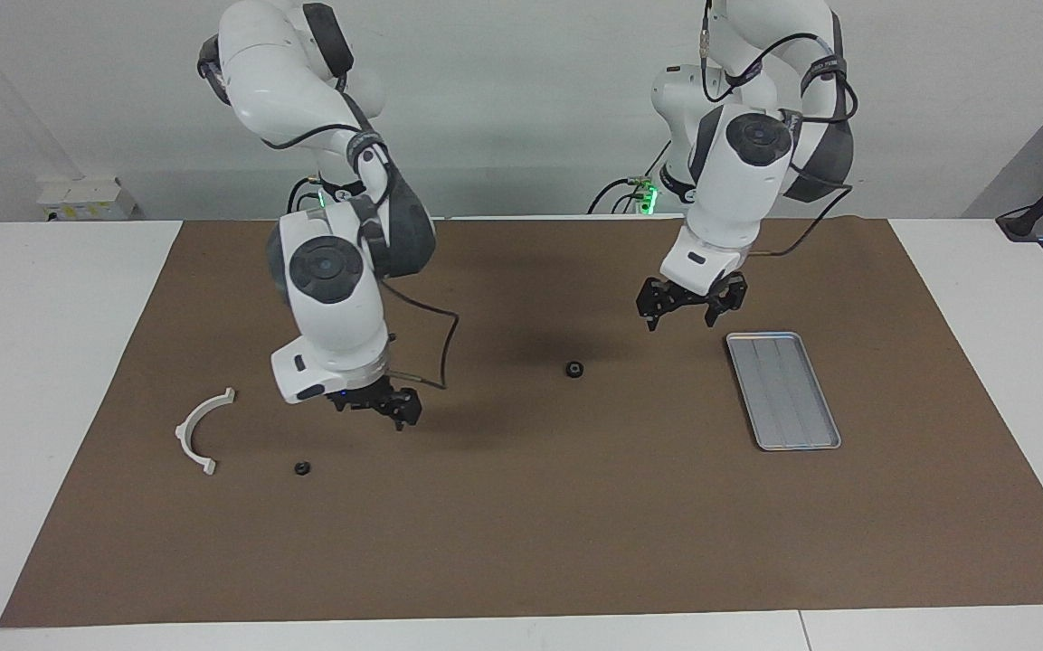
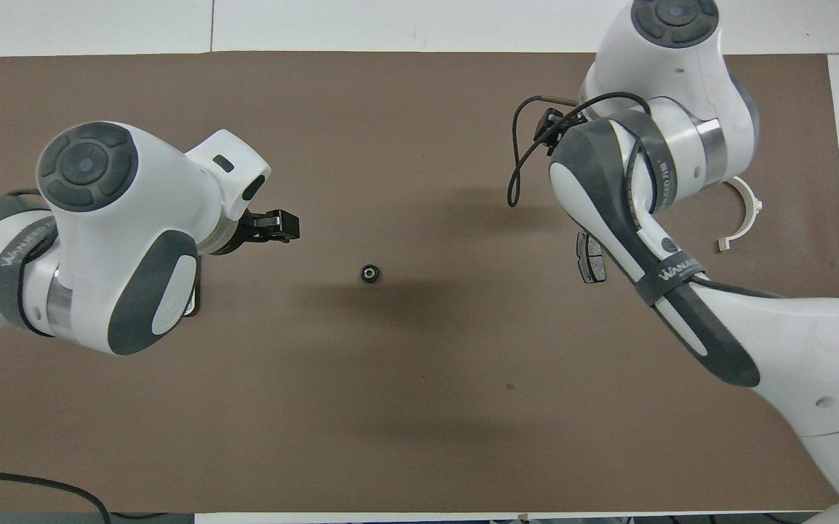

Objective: Pick bearing gear from pile to tray
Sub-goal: 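Withdraw the right gripper while the left gripper reaches the bearing, then grasp the dark bearing at the table center with the left gripper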

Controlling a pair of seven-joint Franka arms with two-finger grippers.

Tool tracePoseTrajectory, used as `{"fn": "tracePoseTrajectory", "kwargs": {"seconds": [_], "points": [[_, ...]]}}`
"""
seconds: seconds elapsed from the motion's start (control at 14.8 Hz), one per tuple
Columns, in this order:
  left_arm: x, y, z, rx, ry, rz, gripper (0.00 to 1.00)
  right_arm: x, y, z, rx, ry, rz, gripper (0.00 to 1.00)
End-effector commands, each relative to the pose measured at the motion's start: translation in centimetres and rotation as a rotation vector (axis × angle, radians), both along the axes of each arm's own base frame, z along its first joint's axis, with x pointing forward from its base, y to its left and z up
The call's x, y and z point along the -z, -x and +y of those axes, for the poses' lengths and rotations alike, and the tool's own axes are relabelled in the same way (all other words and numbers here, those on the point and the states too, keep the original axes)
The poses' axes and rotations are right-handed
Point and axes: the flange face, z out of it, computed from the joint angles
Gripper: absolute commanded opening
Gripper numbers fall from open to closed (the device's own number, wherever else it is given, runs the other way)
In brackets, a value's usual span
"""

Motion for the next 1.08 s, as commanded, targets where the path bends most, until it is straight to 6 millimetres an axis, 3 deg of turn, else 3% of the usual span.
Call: {"fn": "tracePoseTrajectory", "kwargs": {"seconds": [0.0, 0.07, 0.2, 0.4, 0.61, 1.01], "points": [[2.9, 1.2, -1.2, -0.013, -0.002, -0.025, 0.99, 1.5, -0.1, -3.5, 0.000, -0.022, 0.019, 1.00], [3.8, 1.1, -1.9, -0.020, -0.001, -0.021, 0.99, 2.8, -0.1, -4.9, 0.012, -0.020, 0.014, 1.00], [6.1, 1.6, -5.1, -0.043, 0.010, -0.020, 0.99, 5.3, 0.1, -8.2, 0.024, -0.021, 0.019, 1.00], [8.8, 2.2, -8.5, -0.050, 0.015, -0.015, 0.99, 7.0, 0.1, -11.0, -0.003, -0.027, 0.015, 1.00], [11.4, 2.3, -11.3, -0.056, 0.009, -0.003, 0.99, 8.9, 0.3, -11.2, -0.006, -0.039, -0.012, 1.00], [13.5, 2.2, -12.1, -0.055, 0.019, -0.015, 0.99, 11.0, -0.6, -11.2, -0.051, -0.007, -0.077, 1.00]]}}
